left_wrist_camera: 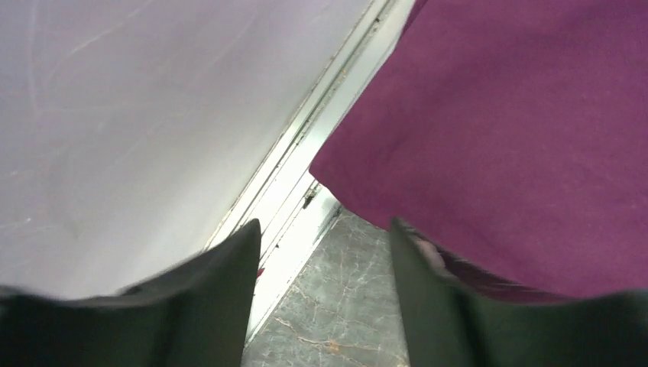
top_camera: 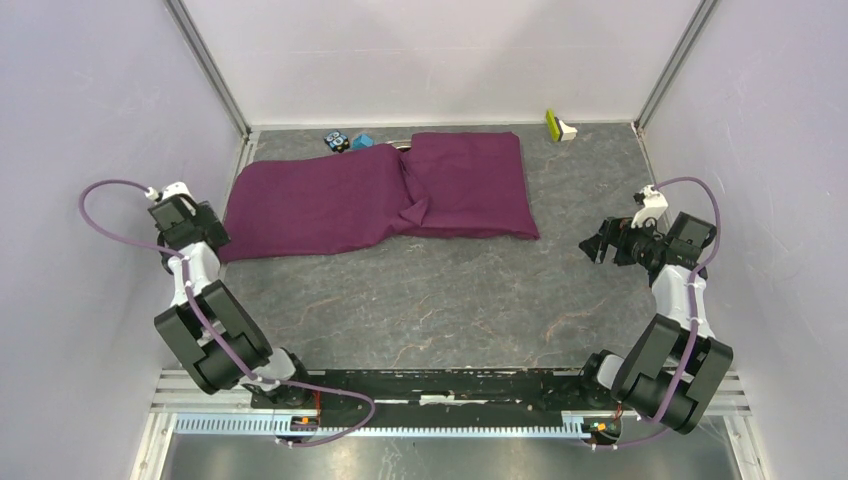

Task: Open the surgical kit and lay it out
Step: Open the surgical kit at the center of the board.

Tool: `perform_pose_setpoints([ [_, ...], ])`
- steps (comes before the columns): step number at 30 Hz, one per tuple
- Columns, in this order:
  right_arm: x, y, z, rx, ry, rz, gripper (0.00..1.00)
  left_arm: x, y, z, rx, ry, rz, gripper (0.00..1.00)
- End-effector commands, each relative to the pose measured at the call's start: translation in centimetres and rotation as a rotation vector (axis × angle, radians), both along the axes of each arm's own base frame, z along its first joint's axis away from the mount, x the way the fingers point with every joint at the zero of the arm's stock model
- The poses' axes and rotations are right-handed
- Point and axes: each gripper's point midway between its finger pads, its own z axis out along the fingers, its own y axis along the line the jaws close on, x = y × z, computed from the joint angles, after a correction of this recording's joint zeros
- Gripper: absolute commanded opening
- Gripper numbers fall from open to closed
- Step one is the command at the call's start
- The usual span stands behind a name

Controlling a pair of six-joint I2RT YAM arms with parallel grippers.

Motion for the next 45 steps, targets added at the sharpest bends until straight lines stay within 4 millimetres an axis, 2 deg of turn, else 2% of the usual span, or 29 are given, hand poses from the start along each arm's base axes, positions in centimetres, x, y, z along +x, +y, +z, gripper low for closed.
perform_pose_setpoints([
  [1, 0.7, 0.3, 1.0, -0.038, -0.040, 0.037, 0.98, 0.8, 2.8, 2.1, 0.097, -0.057, 0.012, 0.80],
  [4, 1.8, 1.4, 2.7, -0.132, -0.093, 0.085, 0.98, 1.5, 2.8, 3.1, 0.090, -0.095, 0.005, 0.93],
  [5, 2.4, 2.5, 3.5, -0.178, -0.123, 0.122, 0.98, 2.2, 2.0, 3.7, 0.063, -0.127, -0.036, 0.99],
  [7, 3.6, 4.8, 5.3, -0.288, -0.193, 0.197, 0.98, 3.2, 0.6, 5.2, 0.015, -0.190, -0.091, 1.00],
  [9, 4.8, 7.8, 6.9, -0.370, -0.262, 0.285, 0.98, 4.1, -1.3, 6.6, -0.048, -0.246, -0.155, 1.00],
  [11, 6.0, 11.5, 8.4, -0.427, -0.311, 0.376, 0.98, 4.7, -3.8, 7.6, -0.115, -0.286, -0.214, 1.00],
  [13, 6.8, 15.7, 9.1, -0.454, -0.337, 0.463, 0.98, 4.9, -6.7, 8.1, -0.164, -0.309, -0.293, 1.00],
  [16, 7.6, 21.8, 9.2, -0.470, -0.348, 0.562, 0.97, 4.8, -10.3, 8.9, -0.193, -0.338, -0.382, 1.00],
  [18, 8.1, 25.7, 8.8, -0.443, -0.333, 0.624, 0.95, 4.4, -11.8, 9.4, -0.195, -0.354, -0.408, 1.00],
  [22, 9.4, 31.9, 8.0, -0.331, -0.275, 0.690, 0.96, 3.7, -12.9, 10.1, -0.187, -0.362, -0.429, 1.00],
  [25, 10.0, 35.3, 6.1, -0.201, -0.183, 0.718, 0.97, 3.0, -13.4, 10.2, -0.183, -0.358, -0.436, 1.00],
  [30, 11.3, 38.3, 3.7, -0.082, -0.076, 0.718, 0.98, 2.3, -14.1, 10.2, -0.200, -0.367, -0.448, 1.00],
  [33, 11.9, 38.7, 2.5, -0.071, -0.053, 0.711, 0.98, 2.4, -14.3, 10.4, -0.207, -0.373, -0.451, 1.00],
  [41, 11.3, 40.6, 0.9, 0.055, 0.015, 0.744, 0.95, 2.7, -14.5, 9.8, -0.239, -0.362, -0.456, 1.00],
  [45, 11.6, 41.4, 0.2, 0.083, 0.039, 0.764, 0.88, 2.7, -14.6, 9.6, -0.237, -0.361, -0.457, 1.00],
])
